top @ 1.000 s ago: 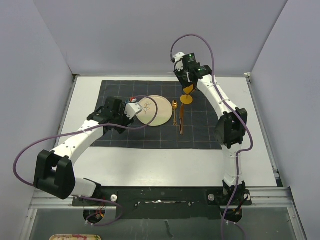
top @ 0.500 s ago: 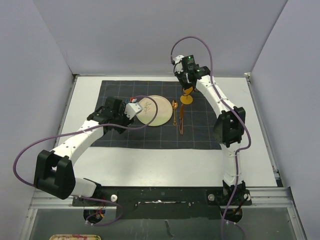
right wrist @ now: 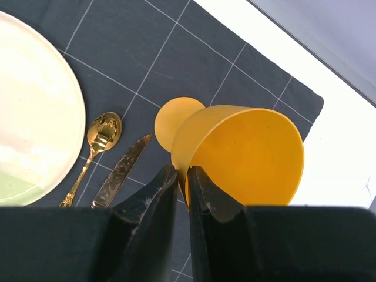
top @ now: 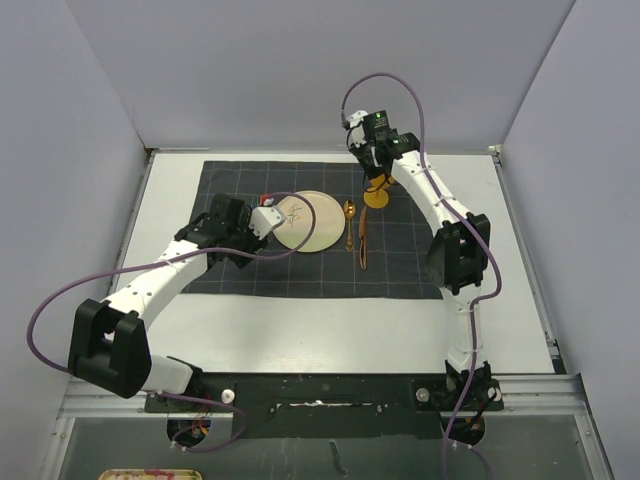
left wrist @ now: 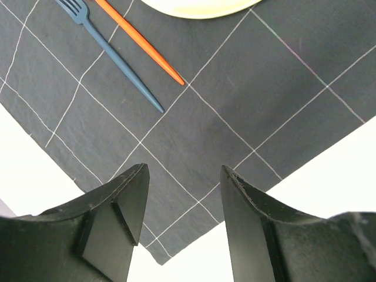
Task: Set the dinner table for one person
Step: Adjust the cup on the napkin.
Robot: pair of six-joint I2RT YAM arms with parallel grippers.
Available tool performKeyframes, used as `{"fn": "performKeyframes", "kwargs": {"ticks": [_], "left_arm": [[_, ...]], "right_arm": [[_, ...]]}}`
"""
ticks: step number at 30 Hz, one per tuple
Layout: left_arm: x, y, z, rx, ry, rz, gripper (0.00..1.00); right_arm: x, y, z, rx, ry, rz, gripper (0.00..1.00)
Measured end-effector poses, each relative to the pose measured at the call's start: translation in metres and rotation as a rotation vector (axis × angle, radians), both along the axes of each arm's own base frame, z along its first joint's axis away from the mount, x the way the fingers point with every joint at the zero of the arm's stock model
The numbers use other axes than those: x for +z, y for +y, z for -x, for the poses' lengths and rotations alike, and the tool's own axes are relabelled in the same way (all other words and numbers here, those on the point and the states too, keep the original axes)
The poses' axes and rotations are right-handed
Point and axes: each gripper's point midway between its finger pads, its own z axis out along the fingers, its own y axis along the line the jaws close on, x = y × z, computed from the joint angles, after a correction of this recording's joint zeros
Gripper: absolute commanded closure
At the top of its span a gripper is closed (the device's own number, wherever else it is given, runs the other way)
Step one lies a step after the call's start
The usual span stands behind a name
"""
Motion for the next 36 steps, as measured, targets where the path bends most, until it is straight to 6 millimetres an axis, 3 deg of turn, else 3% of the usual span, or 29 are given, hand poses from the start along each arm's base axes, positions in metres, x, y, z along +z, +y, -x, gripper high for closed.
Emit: {"fn": "performKeyframes", "kwargs": {"ticks": [9, 20, 29, 36], "left_arm": [[-0.004, 0.001, 0.001, -0.002, 0.01, -0.005, 0.5], [-0.01, 0.0, 0.0, -0.003, 0.02, -0.01, 0.5], [-0.012, 0.0, -0.001, -0.003, 0.025, -0.011, 0.5], [-0.014, -0.001, -0.002, -0.003, 0.026, -0.012, 0.5]], "right_arm": [[0.003, 0.0, -0.004, -0.01, -0.018, -0.006, 0.88], [0.029, 0.007, -0.02, -0.011, -0.1, -0.048, 0.89], [0.0, 0.017, -0.027, -0.002, -0.05, -0.071, 0.9], [0.001, 0.024, -0.029, 0.0, -0.054, -0.107, 0.9]]}}
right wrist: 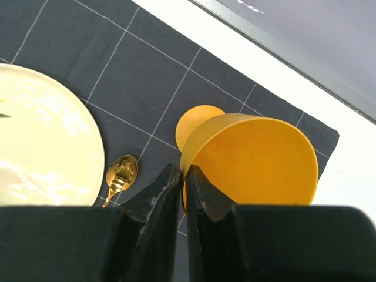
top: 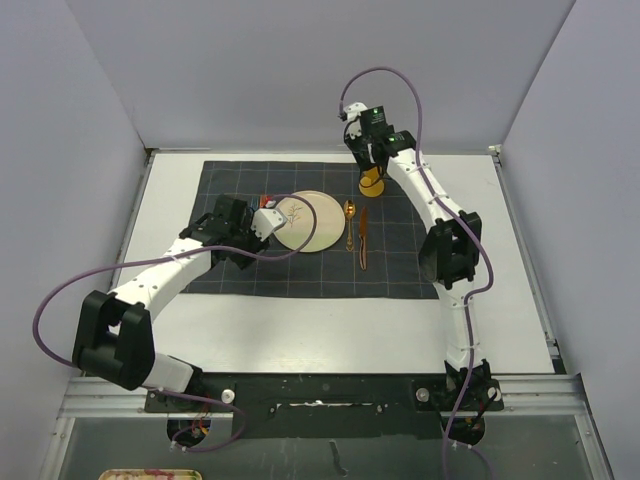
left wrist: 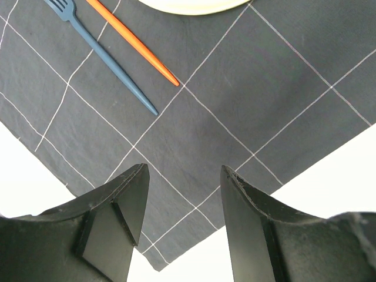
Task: Set the dinner table for one person
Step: Adjust the cup on the napkin.
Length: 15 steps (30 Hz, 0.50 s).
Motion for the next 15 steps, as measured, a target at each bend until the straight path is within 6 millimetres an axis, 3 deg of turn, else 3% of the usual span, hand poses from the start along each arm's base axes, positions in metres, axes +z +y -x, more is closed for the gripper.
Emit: {"fn": "performKeyframes", "kwargs": {"ticks": [15], "left_arm": [[-0.0035, -0.0017, -0.0028, -0.001, -0.001, 0.004, 0.5]], "right_arm": [[0.0032, 0.008, -0.0013, 0.004, -0.004, -0.05, 0.89]]}}
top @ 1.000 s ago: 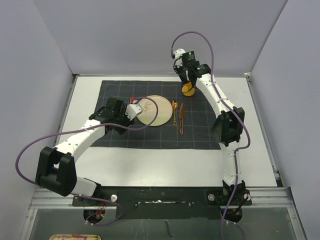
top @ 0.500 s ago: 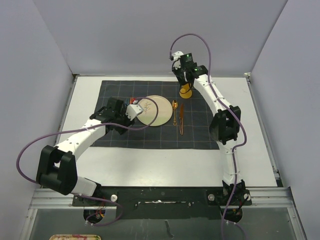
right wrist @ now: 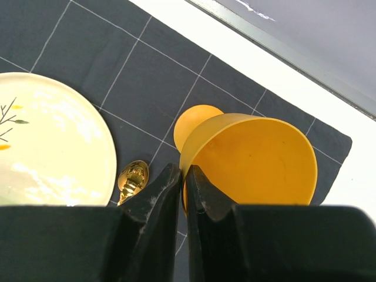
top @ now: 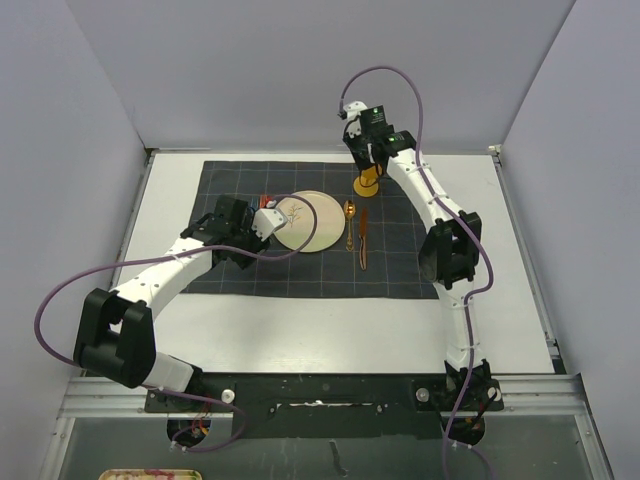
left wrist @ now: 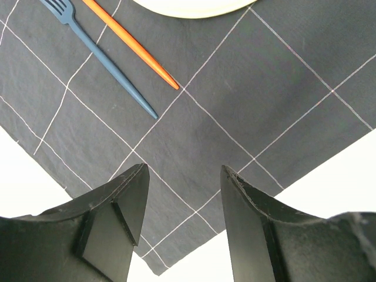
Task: Set the dinner table for one person
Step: Adjust the cup on the napkin.
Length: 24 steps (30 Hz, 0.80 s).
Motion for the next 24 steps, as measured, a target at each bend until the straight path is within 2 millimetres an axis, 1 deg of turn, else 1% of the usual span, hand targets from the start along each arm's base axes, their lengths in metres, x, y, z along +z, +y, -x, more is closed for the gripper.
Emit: {"fn": "performKeyframes", "kwargs": {"ticks": [11, 24], "left_arm": [[0.0006, -0.0006, -0.0011, 0.0, -0.005, 0.002, 0.5], [-0.0043, -0.0006, -0.001, -0.001, 0.008, -0.003, 0.5]], "right_arm": [[0.0027, 0.0042, -0.0023, 0.002, -0.01, -0.025, 0.88], [0.0024, 0.0045, -0.0022, 0.0, -0.009, -0.028, 0.87]]}}
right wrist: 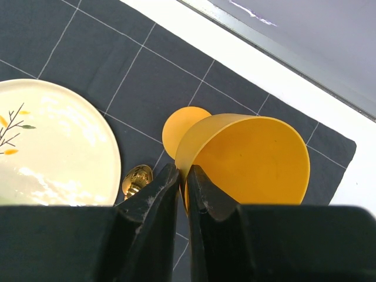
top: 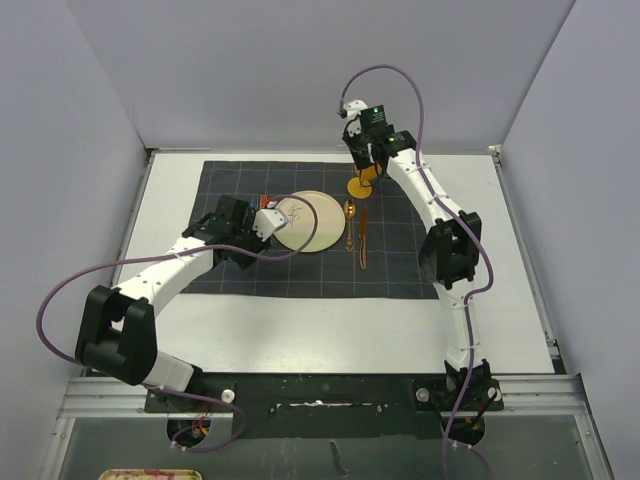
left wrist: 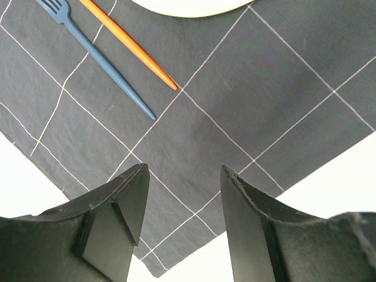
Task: Set the dinner table for one person
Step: Adjust the cup on the napkin.
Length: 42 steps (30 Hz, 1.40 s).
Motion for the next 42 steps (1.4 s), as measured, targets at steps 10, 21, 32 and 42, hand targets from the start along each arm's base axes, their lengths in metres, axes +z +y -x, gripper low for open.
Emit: {"fn": "performKeyframes", "kwargs": {"ticks": [10, 21, 32, 42], "left_arm": [[-0.0001, 0.0001, 0.0, 0.0, 0.0, -0.001, 0.5], [-0.0004, 0.0001, 0.0, 0.0, 0.001, -0.001, 0.5], [-0.0038, -0.0003, 0.0003, -0.002, 0.011, -0.002, 0.49], [-0.0059, 0.0001, 0.0011, -0.002, 0.013, -0.003, 0.5]], "right_arm": [[-0.0006, 0.0004, 0.0, 0.0, 0.0, 0.001, 0.89], [0.0011, 0.001, -0.0018, -0.006, -0.01, -0.001, 0.86], [0.0016, 0.0043, -0.0016, -0.001, -0.014, -0.002, 0.86], [0.0018, 0.0045, -0.0015, -0.002, -0.016, 0.0, 0.87]]}}
